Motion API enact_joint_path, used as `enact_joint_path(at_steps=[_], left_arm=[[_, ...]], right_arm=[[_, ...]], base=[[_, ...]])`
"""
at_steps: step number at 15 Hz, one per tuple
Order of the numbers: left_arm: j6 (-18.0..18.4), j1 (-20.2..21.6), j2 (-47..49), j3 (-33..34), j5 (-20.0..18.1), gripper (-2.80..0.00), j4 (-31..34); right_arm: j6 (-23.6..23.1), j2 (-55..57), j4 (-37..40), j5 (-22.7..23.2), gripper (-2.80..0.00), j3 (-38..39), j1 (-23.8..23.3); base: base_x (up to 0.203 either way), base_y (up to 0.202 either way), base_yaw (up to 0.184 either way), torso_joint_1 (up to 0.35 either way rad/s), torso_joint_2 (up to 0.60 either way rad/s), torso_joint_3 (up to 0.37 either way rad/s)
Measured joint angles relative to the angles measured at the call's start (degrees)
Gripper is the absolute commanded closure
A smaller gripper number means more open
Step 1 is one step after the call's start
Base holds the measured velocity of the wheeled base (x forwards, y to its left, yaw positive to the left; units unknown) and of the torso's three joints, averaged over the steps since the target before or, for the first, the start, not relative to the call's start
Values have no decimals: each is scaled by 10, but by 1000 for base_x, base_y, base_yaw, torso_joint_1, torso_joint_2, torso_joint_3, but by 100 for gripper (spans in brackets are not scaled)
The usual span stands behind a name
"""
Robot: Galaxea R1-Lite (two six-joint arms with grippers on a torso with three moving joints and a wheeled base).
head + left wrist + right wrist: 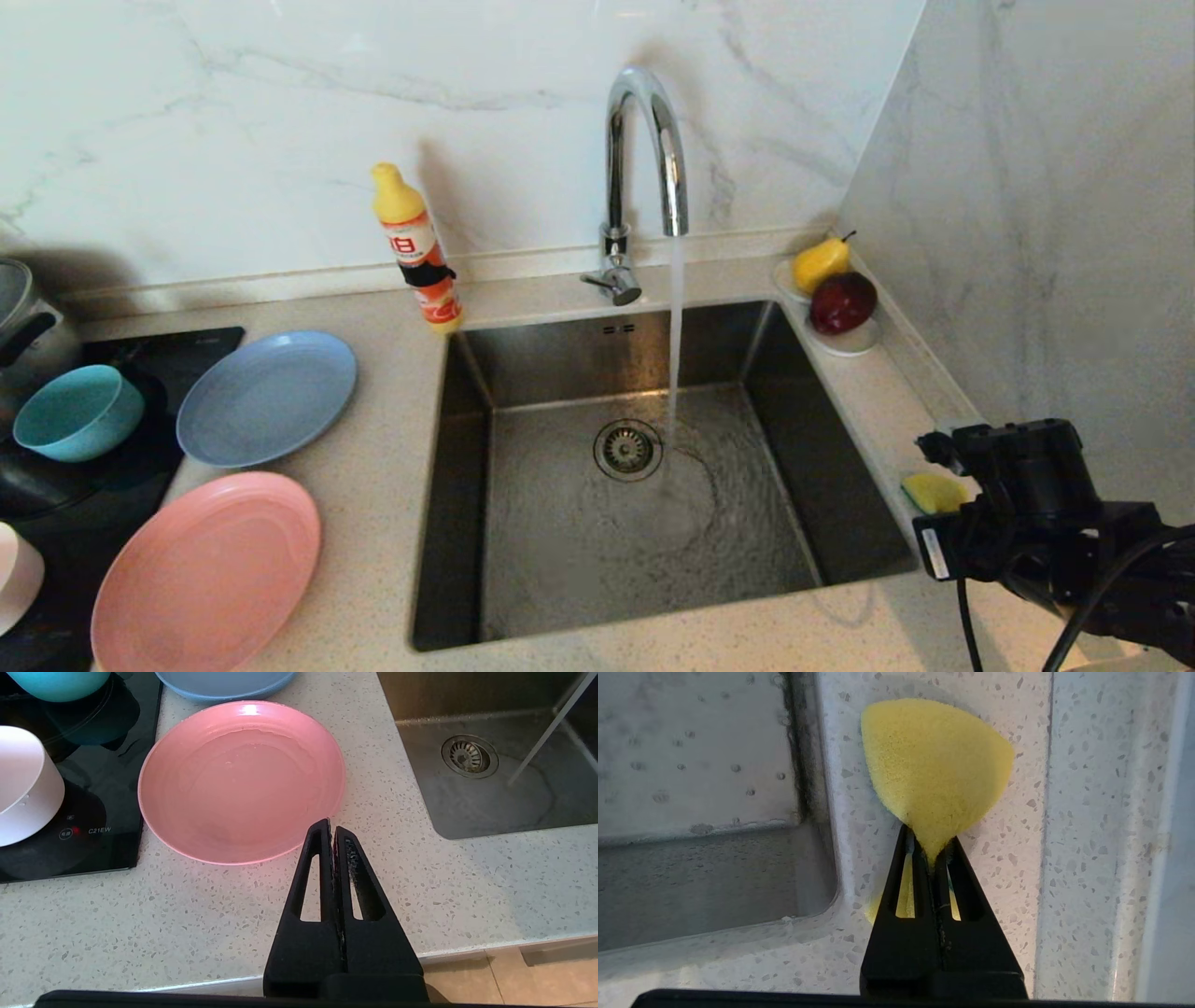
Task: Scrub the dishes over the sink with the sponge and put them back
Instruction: Put down the sponge
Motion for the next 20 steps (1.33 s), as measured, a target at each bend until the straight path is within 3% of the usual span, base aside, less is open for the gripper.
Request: enact_joint_path(at_steps=[3,4,17,20], left_arm=[[0,0,0,0,0,0,0],[0,0,0,0,0,0,0],[0,0,0,0,0,0,0],[0,0,0,0,0,0,0]], right_arm=[[-1,1,0,0,0,0,0],[-1,1,-1,0,-280,0,0],[8,-3,8,11,-280,-14,2],[47,-7,45,17,-280,-31,7]], base=[[0,0,0,0,0,0],[0,0,0,0,0,0],[0,0,0,0,0,0],[0,0,0,0,0,0]])
